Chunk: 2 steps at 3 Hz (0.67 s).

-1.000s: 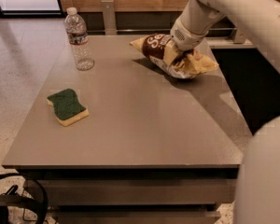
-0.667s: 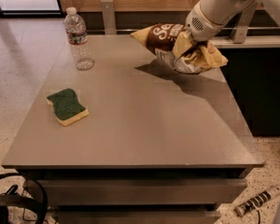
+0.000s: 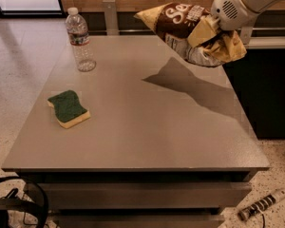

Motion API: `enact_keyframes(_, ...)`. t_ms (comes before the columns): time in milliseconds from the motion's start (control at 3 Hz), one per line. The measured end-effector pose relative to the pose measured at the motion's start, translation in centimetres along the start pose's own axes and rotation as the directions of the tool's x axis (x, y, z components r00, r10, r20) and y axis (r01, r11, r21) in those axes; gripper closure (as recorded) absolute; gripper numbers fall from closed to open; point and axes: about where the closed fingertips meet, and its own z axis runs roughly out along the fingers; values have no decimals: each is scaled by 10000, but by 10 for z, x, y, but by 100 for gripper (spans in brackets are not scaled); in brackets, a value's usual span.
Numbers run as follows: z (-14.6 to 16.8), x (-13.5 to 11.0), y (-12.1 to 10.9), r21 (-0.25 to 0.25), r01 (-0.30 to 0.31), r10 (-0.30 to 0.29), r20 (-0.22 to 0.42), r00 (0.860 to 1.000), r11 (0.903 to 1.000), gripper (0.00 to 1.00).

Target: Move brown chip bag near sponge

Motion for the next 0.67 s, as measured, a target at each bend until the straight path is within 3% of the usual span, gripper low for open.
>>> enact_keyframes(333,-24,-3,36,-390,949,-914,840,9923,9947,100)
enact_keyframes(667,-30,-3,106,-1056,2873,-2675,1694,9485,9520,100)
